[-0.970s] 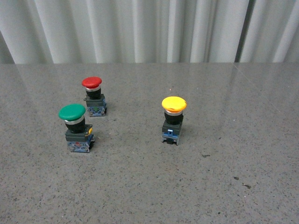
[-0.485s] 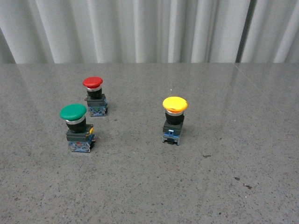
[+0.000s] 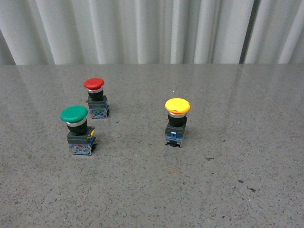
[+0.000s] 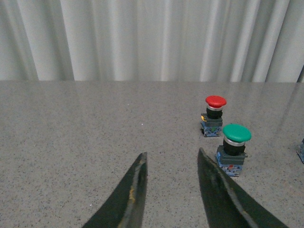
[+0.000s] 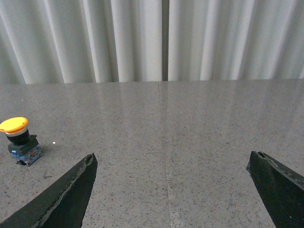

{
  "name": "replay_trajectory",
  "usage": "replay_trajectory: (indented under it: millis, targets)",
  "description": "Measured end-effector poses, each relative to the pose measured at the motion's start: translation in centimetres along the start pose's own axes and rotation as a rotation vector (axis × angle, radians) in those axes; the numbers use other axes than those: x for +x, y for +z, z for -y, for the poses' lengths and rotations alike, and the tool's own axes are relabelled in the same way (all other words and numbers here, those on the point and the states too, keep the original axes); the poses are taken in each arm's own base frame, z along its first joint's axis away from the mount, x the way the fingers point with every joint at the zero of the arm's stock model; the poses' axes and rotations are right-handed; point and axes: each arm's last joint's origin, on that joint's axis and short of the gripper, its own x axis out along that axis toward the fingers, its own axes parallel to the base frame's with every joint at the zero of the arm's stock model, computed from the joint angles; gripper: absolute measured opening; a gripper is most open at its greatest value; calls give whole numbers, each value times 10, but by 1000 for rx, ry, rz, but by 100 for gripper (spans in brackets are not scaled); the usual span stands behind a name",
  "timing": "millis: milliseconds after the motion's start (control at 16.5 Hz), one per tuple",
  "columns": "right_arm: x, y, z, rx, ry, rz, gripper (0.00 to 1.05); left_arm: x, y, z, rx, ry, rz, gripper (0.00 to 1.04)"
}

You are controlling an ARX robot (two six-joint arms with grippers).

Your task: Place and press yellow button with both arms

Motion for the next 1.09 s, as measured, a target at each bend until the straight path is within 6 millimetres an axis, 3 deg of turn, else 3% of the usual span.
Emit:
replay_trajectory:
  millis: [121,182,303,424,545,606,727,909,1030,1091]
  targets:
    - [0,0,0,0,0,0,98,0,0,0,0,0,0,49]
    - [0,0,0,0,0,0,98,0,0,0,0,0,0,81]
    - [0,0,0,0,0,0,98,0,0,0,0,0,0,100]
    - [10,7,-3,49,-100,-51,98,0,0,0,0,1,0,98]
    - [38,54,-8,52,-61,61,98,0,0,0,0,0,0,98]
    - [61,84,-17,49,18,141,98,0,0,0,0,0,0,98]
    - [112,111,-44,39,160,146,98,0,0,0,0,0,0,98]
    - [174,103,-94,28,305,-5,98,0,0,0,0,0,0,98]
    - [193,97,-125,30,386,-62,95,0,0,0,0,0,0,98]
    - [197,89,-138,27,415,-101,84,0,0,0,0,0,0,98]
